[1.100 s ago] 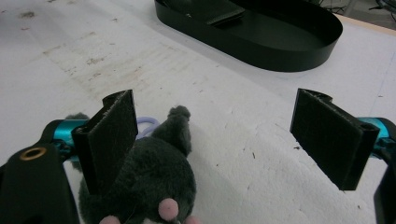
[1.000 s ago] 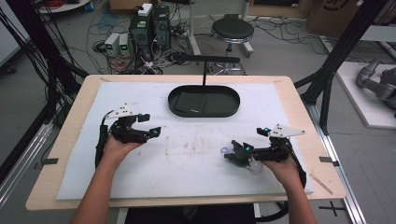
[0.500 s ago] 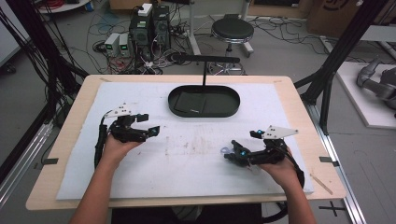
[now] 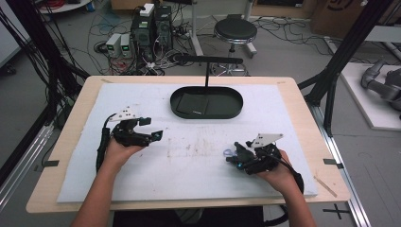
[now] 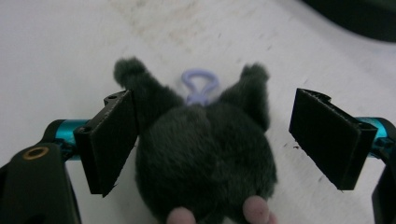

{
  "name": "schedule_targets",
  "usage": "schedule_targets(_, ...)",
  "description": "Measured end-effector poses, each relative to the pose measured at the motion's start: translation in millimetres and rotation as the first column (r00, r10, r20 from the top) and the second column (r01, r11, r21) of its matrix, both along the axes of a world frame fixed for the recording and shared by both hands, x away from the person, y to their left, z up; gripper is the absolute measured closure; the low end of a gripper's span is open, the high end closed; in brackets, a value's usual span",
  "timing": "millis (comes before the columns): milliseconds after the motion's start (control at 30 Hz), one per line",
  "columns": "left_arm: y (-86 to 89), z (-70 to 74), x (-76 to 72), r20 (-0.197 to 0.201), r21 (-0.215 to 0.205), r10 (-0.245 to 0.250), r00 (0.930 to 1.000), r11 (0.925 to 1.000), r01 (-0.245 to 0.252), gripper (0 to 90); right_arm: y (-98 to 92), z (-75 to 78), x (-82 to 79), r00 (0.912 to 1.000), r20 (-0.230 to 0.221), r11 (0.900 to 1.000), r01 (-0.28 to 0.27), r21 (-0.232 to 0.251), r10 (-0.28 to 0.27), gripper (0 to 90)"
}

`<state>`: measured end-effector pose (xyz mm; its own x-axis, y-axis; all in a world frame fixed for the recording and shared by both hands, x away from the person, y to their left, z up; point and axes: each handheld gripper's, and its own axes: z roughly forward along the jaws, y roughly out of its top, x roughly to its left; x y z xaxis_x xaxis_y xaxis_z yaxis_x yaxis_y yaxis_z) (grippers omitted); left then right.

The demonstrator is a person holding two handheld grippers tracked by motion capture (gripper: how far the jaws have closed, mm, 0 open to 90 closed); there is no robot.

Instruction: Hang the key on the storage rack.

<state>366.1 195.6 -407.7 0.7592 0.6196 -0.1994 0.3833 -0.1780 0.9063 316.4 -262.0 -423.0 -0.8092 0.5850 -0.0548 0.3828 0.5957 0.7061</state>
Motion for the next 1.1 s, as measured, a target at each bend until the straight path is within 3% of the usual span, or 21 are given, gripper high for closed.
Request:
schedule_targets(100, 0.4, -0.2, 0.3, -0.002, 0.000, -0.001, 1.0000, 1.0000, 0.001, 15.3, 0.6, -4.2, 0.2, 0.9993, -0.033, 0.999, -0.020, -0.037, 0.019, 22.2)
schedule_targets(133, 0.5, -0.2, 0.3, -0.002, 0.001, 0.000, 1.0000, 1.0000, 0.000, 15.4, 0.9, -7.2, -0.5, 0.9967, -0.073, 0.998, -0.039, -0.041, 0.036, 27.0)
schedule_targets(367, 0.5, -0.5, 0.2, -0.002, 0.008, 0.000, 1.0000, 1.0000, 0.000, 15.3, 0.1, -2.5, 1.1, 0.9951, -0.087, 0.998, -0.051, -0.043, 0.047, 35.7)
schedule_targets(467, 2.6, 0.1, 0.2, -0.002, 0.004, 0.009, 1.0000, 1.0000, -0.009, 15.3, -2.5, 4.0, 1.0, 0.9970, -0.068, 0.999, -0.036, 0.009, 0.036, 35.9)
schedule_targets(600, 5.7, 1.2, 0.1, -0.001, -0.008, 0.020, 0.9998, 0.9998, -0.020, 15.3, -11.0, 24.9, 5.4, 1.0000, -0.009, 0.992, -0.003, 0.128, 0.004, 35.7)
schedule_targets(700, 7.2, 1.4, 0.4, 0.000, -0.016, 0.024, 0.9997, 0.9996, -0.024, 15.3, -13.8, 34.8, 9.2, 0.9995, 0.025, 0.987, 0.015, 0.159, -0.019, 35.4)
schedule_targets(833, 8.0, 1.8, 0.1, -0.002, -0.022, 0.024, 0.9997, 0.9995, -0.024, 15.3, -13.7, 57.8, 21.8, 0.9972, 0.066, 0.983, 0.025, 0.182, -0.037, 35.4)
schedule_targets(867, 8.3, 2.0, -0.1, -0.002, -0.023, 0.025, 0.9997, 0.9994, -0.025, 15.3, -11.1, 76.3, 31.9, 0.9949, 0.093, 0.984, 0.022, 0.176, -0.039, 35.4)
schedule_targets(967, 9.3, 3.0, -0.7, 0.001, -0.025, 0.024, 0.9997, 0.9994, -0.024, 15.4, -9.9, 86.7, 38.8, 0.9942, 0.101, 0.983, 0.019, 0.183, -0.038, 35.4)
schedule_targets(1100, 9.5, 4.1, -2.1, 0.003, -0.028, 0.022, 0.9998, 0.9994, -0.022, 15.3, -8.6, 111.6, 55.8, 0.9916, 0.117, 0.979, 0.030, 0.201, -0.054, 35.4)
